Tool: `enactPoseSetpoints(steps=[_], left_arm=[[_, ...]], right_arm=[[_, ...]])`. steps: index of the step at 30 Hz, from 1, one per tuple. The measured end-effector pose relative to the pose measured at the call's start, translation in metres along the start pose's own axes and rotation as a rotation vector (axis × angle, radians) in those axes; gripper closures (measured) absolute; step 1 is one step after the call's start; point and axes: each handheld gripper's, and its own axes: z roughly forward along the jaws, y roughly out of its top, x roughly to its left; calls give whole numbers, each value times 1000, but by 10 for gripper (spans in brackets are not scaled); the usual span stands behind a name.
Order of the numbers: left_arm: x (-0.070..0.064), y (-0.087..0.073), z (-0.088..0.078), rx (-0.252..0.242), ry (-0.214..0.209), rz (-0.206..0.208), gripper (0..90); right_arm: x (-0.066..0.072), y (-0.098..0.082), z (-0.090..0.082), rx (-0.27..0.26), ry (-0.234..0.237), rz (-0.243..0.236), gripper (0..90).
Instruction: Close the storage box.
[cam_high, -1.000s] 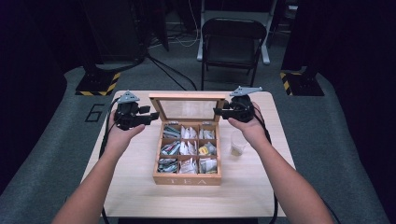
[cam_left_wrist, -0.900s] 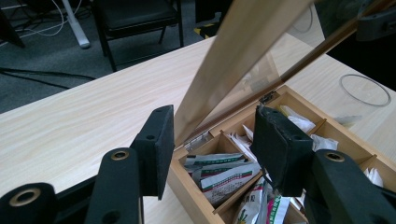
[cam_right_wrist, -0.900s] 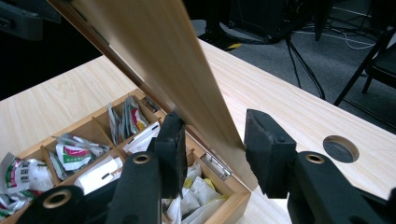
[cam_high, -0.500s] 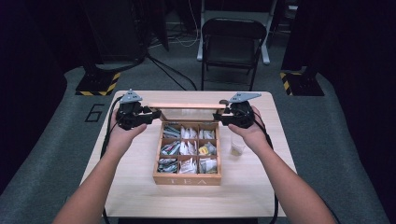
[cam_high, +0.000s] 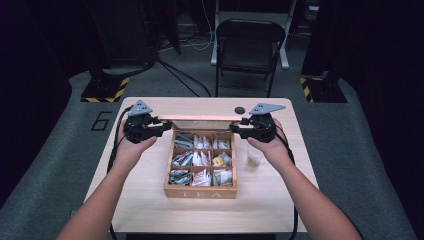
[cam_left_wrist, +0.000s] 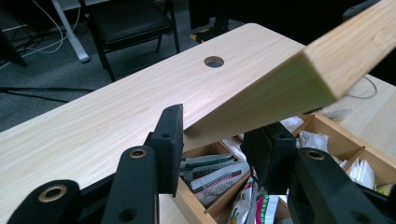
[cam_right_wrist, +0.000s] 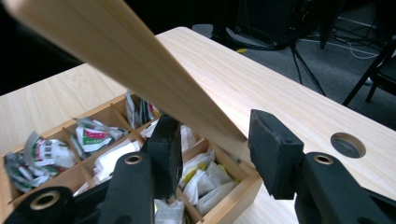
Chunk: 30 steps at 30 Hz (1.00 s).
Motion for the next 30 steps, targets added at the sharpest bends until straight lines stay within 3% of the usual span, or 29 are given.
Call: enactPoseSetpoints(steps=[5, 13, 24, 30], left_arm=[[-1, -3, -2, 5, -4, 1, 580], [-5, -8, -3, 8, -10, 1, 575], [-8, -16, -6, 17, -20, 4, 567], [-10, -19, -8, 20, -24, 7, 565]], right_arm=[[5, 0, -7, 12, 13, 17, 539], [13, 3, -17, 25, 18, -4, 535], [29, 6, -35, -6, 20, -41, 534], [33, 6, -41, -4, 29, -36, 541]])
